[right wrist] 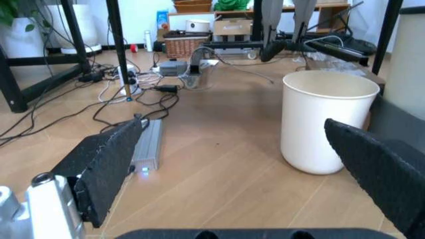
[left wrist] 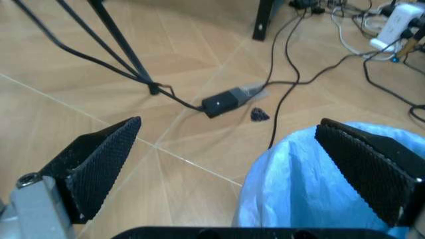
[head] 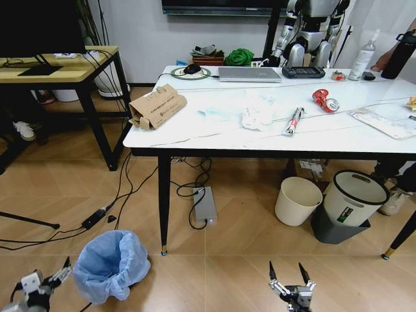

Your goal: Pick up the trash bin and place the trash from the table into it.

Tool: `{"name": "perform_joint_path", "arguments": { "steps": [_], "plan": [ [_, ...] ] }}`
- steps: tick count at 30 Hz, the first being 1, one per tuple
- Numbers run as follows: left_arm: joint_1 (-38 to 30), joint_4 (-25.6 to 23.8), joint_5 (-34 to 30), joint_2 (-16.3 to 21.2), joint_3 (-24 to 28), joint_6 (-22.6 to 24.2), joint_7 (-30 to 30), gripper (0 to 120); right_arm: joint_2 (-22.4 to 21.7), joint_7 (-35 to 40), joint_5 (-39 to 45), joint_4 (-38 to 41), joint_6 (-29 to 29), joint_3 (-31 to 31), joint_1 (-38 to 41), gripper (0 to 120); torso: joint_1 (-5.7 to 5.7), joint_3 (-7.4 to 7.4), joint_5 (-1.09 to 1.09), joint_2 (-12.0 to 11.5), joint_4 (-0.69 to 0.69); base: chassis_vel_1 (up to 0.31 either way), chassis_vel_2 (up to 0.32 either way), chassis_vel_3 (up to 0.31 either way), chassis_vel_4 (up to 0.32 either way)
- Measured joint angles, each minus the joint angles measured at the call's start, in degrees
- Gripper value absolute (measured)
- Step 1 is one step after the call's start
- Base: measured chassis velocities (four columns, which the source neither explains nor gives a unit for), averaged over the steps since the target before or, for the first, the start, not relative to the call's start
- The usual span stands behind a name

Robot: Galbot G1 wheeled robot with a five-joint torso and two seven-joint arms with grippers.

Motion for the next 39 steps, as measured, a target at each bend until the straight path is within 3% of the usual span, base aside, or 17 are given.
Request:
{"name": "perform_joint_path", "arguments": {
  "steps": [12, 22, 29, 39],
  "plan": [
    [-9.19, 12.55, 3.64, 0.33, 2.55, 3.67, 2.47, 100, 0.19, 0.02, -1.04, -0.34, 0.01, 0.18, -0.72, 100, 0.09, 0.14, 0.01, 0.23, 0.03, 0.0, 0.0, 0.0, 0.0],
    [-13.86, 17.23, 4.44, -0.97, 3.96, 4.63, 4.27, 98, 0.15, 0.07, -1.34, 0.81, -0.85, 0.8, -0.85, 100, 0.13, 0.2, 0.04, 0.32, 0.02, 0.0, 0.0, 0.0, 0.0],
    [-14.11, 19.05, 6.51, -1.0, 3.99, 5.63, 5.99, 84, 0.09, 0.15, -1.56, 2.05, -1.65, 1.03, -0.82, 100, 0.15, 0.23, 0.02, 0.38, 0.03, 0.0, 0.0, 0.0, 0.0],
    [-13.78, 19.38, 5.99, -0.6, 3.46, 5.81, 6.61, 46, 0.06, 0.23, -2.09, 2.37, -2.28, 0.55, -0.49, 100, 0.17, 0.26, 0.03, 0.43, 0.03, 0.0, 0.0, 0.0, 0.0]
  ]
}}
